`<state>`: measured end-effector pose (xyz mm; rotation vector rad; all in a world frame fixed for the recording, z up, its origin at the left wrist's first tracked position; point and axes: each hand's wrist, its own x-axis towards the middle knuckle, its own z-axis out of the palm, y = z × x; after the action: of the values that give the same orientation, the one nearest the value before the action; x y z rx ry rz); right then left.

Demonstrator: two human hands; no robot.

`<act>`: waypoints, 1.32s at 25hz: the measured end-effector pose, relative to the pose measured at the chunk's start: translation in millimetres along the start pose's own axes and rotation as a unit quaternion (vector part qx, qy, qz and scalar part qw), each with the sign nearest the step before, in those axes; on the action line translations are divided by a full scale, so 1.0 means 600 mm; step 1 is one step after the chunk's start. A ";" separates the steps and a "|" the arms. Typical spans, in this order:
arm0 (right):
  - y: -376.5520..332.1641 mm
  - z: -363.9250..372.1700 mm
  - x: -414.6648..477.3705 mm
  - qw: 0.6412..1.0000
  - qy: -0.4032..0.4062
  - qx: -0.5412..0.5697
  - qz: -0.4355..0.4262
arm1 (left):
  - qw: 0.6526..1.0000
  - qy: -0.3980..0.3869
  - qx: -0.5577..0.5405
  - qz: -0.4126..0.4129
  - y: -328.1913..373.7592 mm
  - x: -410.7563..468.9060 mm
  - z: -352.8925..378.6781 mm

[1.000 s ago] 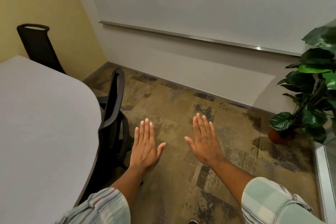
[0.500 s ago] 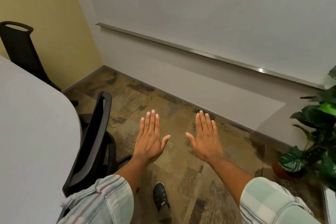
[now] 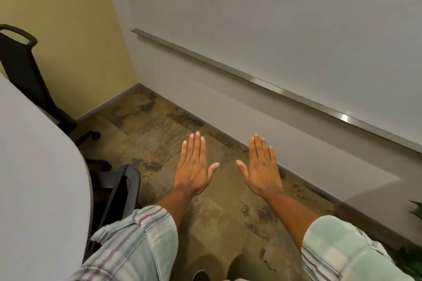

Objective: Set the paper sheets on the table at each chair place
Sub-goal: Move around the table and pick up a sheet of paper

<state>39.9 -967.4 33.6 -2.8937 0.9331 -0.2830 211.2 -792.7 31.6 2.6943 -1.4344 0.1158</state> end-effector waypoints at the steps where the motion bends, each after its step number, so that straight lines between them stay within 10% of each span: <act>1: 0.002 0.006 0.038 1.000 -0.001 0.005 0.001 | 1.000 -0.002 0.000 -0.008 -0.013 0.028 0.004; 18: -0.082 0.135 0.721 0.970 -0.104 0.051 -0.213 | 0.957 -0.025 0.004 -0.290 -0.258 0.425 0.056; 33: -0.651 0.289 1.034 0.887 -0.119 0.021 -0.446 | 0.861 -0.027 -0.008 -0.508 -0.750 0.429 0.095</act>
<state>791.6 -1010.5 10.8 -2.9956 -0.4833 0.0143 729.9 -760.8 -15.7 3.0362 0.1297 -0.0521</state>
